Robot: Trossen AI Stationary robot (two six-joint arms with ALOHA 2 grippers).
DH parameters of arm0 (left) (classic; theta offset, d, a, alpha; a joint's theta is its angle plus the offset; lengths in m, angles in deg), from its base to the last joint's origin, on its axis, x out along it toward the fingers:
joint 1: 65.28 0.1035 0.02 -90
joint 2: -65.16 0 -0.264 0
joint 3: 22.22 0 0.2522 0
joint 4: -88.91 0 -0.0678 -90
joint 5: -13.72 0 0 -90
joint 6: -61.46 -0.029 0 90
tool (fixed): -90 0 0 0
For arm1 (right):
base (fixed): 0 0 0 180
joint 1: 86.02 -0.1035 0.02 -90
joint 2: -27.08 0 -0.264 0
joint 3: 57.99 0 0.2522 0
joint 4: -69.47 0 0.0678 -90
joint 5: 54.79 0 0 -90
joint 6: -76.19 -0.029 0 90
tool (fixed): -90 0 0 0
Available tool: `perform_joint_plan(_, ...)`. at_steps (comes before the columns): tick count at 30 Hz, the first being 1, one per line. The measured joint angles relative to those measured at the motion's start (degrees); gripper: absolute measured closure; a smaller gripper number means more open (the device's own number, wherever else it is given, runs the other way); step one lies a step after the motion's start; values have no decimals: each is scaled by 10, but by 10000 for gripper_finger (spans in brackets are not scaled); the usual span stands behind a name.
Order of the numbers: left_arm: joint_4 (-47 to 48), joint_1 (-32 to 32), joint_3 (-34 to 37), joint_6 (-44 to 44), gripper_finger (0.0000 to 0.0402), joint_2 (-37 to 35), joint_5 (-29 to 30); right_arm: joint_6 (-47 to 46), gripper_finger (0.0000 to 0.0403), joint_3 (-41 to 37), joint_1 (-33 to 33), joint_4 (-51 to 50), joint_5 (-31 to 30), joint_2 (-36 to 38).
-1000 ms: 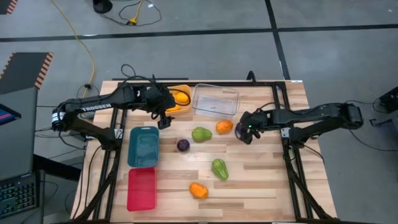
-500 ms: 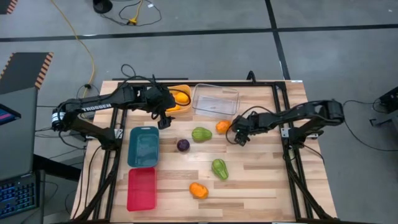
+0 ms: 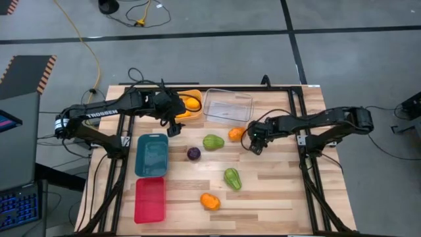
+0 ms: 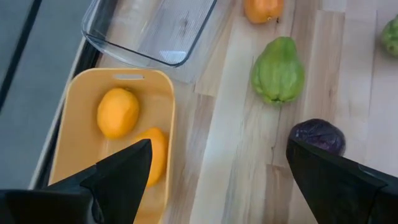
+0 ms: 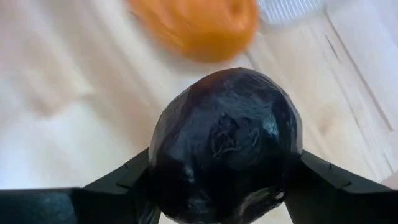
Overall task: Sort produce into baskets
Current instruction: Put the right purple plum into the transparent bin
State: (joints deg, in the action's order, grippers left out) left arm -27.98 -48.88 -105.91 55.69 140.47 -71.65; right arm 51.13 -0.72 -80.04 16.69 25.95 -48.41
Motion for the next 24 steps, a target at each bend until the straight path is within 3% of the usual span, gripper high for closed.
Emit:
perform_joint_plan(7, 0, 0, 0, 10, 42, 0, -19, 22, 118, 72, 2, -7, 16, 72)
perform_joint_plan(12, 0, 0, 0, 11, 42, 0, -19, 98, 117, 80, 17, 69, -40, 99)
perform_joint_plan(19, 0, 0, 0, 11, 42, 0, -19, 256, 117, 80, 59, 176, -57, 77)
perform_joint_plan(24, 0, 0, 0, 11, 42, 0, -19, 302, 116, 80, 96, 216, -57, 43)
